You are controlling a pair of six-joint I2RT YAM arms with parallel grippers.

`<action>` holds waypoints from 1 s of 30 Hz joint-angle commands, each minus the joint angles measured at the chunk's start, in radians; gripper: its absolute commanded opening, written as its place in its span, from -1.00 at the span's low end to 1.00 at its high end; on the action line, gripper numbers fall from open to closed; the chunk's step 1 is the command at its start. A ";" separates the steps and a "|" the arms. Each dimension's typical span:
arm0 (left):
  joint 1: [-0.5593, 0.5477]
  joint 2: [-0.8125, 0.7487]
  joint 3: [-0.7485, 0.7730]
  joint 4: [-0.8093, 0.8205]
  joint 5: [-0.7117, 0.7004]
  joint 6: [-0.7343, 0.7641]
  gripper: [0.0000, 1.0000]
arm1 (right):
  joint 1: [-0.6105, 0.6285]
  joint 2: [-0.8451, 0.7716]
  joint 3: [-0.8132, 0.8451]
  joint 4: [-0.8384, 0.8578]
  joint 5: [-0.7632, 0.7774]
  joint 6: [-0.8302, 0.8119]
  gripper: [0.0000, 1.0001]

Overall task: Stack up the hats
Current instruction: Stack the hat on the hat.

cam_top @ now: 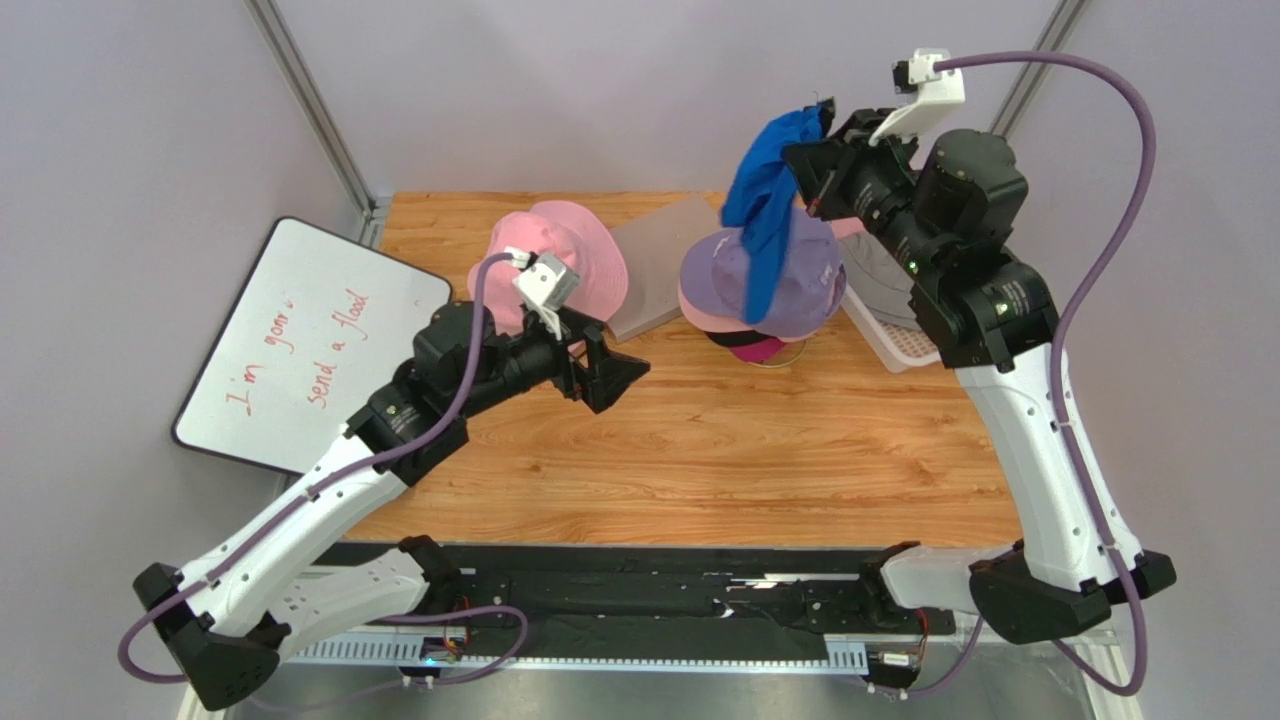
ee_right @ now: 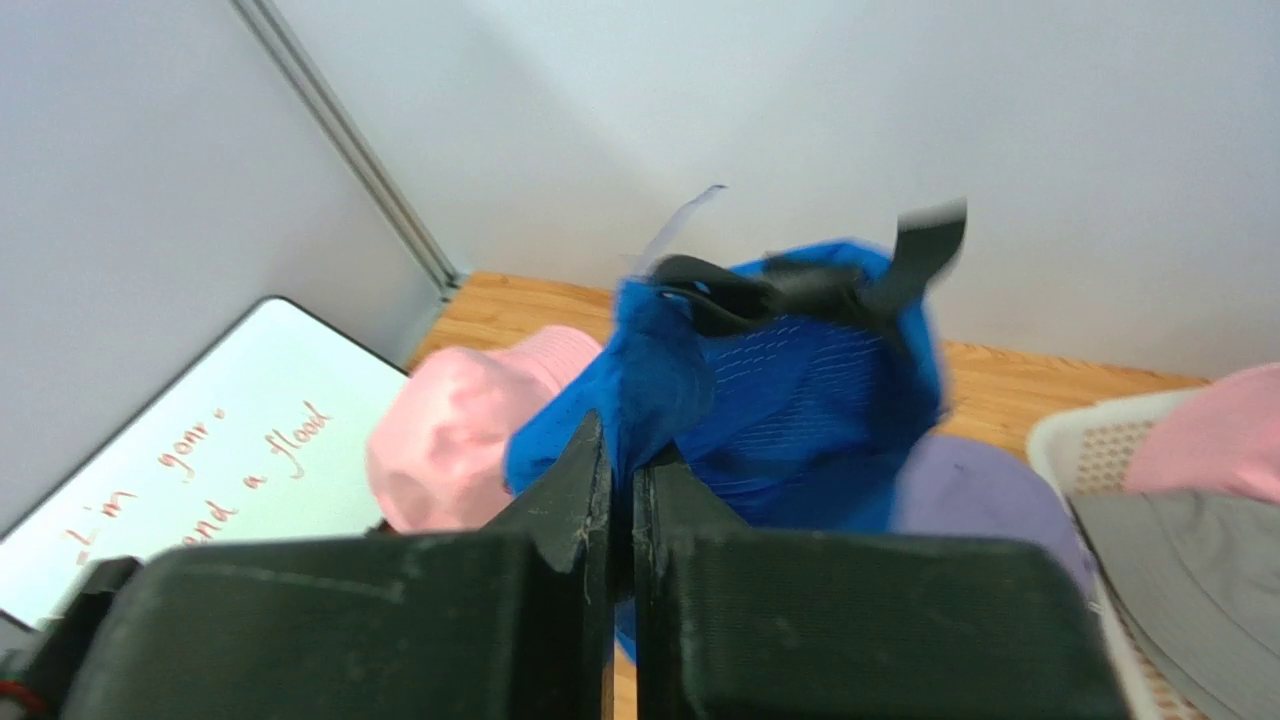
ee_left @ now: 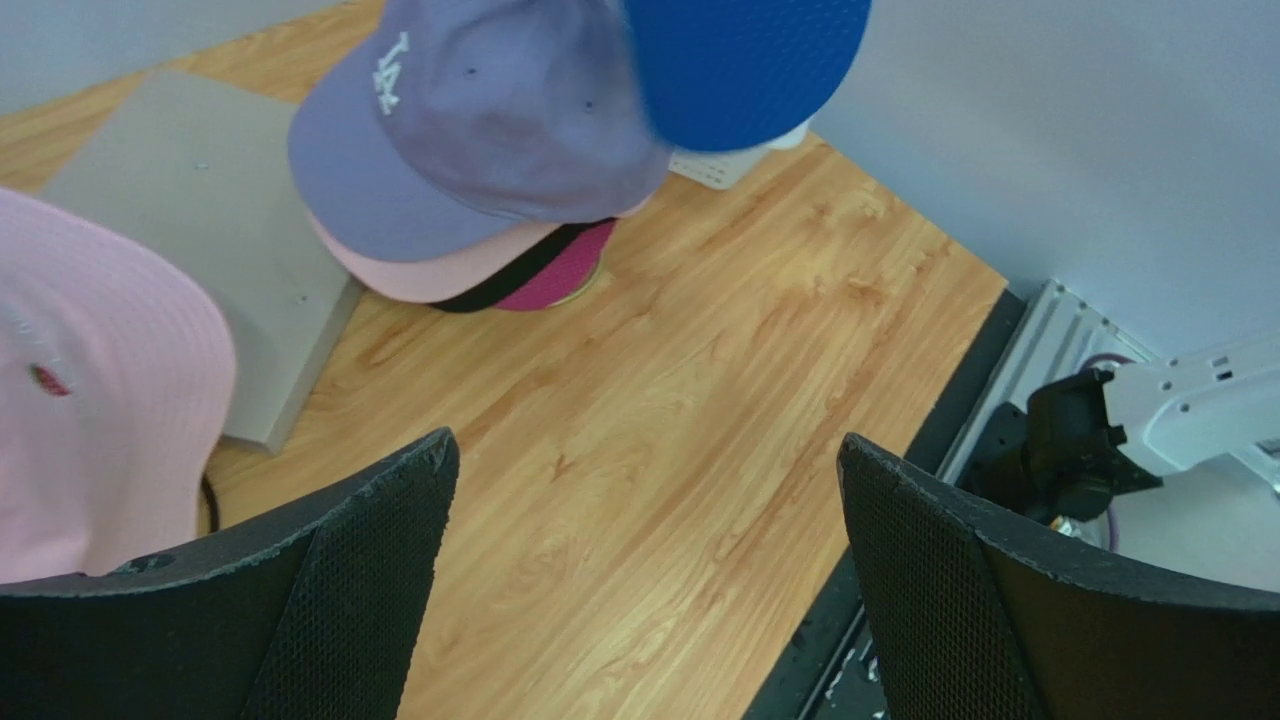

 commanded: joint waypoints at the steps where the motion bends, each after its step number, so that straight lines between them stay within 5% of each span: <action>1: -0.061 0.014 -0.023 0.178 -0.047 -0.036 0.99 | 0.161 -0.032 -0.008 0.199 0.261 0.022 -1.00; 11: -0.081 -0.043 -0.213 0.345 -0.166 -0.090 0.99 | 0.488 0.162 0.098 0.328 0.522 -0.001 -1.00; 30: -0.083 0.063 -0.146 0.378 -0.423 0.096 0.99 | 0.594 0.268 0.216 0.299 0.539 0.028 -1.00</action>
